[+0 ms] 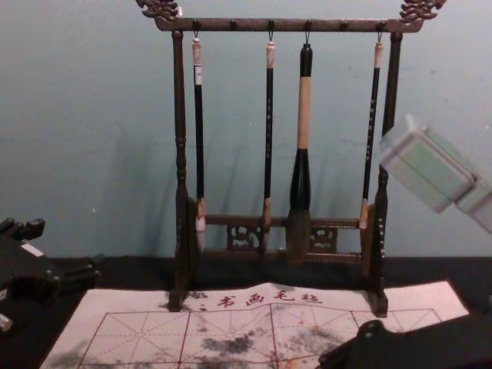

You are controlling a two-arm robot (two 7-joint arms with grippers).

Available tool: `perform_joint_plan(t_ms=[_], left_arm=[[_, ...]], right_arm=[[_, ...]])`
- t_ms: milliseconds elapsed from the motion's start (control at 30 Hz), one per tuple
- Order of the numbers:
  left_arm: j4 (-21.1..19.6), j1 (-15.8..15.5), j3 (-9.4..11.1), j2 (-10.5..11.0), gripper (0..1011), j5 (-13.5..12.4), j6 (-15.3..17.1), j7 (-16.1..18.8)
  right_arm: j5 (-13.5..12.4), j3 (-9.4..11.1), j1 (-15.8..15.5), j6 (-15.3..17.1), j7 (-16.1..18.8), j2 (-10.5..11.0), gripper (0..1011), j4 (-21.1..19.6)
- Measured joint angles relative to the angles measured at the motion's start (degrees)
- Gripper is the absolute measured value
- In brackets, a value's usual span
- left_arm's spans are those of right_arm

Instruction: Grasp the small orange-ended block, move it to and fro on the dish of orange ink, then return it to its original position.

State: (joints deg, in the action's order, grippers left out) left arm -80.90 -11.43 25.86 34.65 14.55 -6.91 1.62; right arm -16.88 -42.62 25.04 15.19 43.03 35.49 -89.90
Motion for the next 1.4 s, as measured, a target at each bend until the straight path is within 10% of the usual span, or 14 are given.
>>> perform_joint_plan(t_ms=[767,1400], left_arm=[[0.00,0.00,0.00,0.00,1001,0.00,0.00,0.00],[0.00,0.00,0.00,0.00,1002,0.00,0.00,0.00]], right_arm=[[0.35,-0.08,2.66,-0.71,-0.71,-2.60,92,4.84],[-2.62,2.76,-0.43,-0.33,-2.03,0.60,92,0.77]])
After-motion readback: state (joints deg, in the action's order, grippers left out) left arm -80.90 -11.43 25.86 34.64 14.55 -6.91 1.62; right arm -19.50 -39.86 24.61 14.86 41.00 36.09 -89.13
